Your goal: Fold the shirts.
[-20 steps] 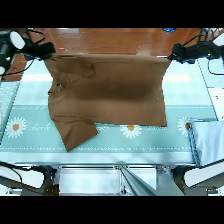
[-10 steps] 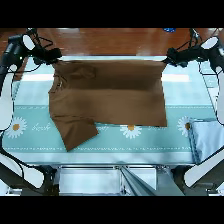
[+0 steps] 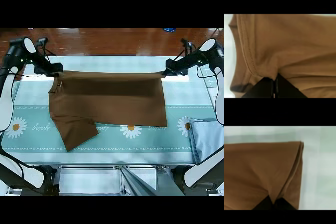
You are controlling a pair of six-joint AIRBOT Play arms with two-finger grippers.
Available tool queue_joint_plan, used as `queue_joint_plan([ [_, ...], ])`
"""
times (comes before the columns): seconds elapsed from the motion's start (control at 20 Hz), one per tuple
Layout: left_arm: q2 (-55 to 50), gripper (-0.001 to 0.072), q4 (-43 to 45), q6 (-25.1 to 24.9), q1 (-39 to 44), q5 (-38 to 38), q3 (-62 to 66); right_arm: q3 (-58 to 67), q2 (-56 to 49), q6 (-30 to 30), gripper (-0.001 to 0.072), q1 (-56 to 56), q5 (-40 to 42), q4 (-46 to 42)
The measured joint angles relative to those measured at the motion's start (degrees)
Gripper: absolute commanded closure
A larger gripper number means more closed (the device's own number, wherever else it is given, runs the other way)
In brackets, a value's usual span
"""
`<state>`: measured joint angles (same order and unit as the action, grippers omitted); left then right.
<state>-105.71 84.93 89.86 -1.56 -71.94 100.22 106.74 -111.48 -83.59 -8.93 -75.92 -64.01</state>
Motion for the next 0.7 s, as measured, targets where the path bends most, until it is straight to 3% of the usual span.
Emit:
queue_joint_plan([
  [0.2,-0.13,0.0688,-0.28,-0.79,0.02,-1.55,-4.55,-3.52,0.00,0.15,0.0686,0.74,-1.77,-1.42],
  [0.25,-0.11,0.0687,-0.37,-0.85,0.02,-1.53,-5.16,-4.33,0.00,0.17,0.0572,0.87,-1.81,-1.66],
  [0.3,-0.11,0.0658,-0.42,-0.96,-0.04,-1.55,-5.60,-5.14,0.00,0.04,0.0337,0.98,-1.90,-1.81],
  [0.35,-0.11,0.0467,-0.42,-0.96,-0.17,-1.81,-5.86,-5.70,0.00,-0.09,0.0293,1.03,-2.05,-2.10],
  [0.4,-0.09,0.0194,-0.35,-0.90,-0.35,-2.58,-6.10,-6.10,0.00,-0.50,0.0293,1.03,-2.25,-2.16],
  [0.7,1.64,0.0200,1.60,-0.35,-4.02,-14.40,-6.21,-6.71,5.70,-1.77,0.0303,-2.58,-9.18,-2.49],
])
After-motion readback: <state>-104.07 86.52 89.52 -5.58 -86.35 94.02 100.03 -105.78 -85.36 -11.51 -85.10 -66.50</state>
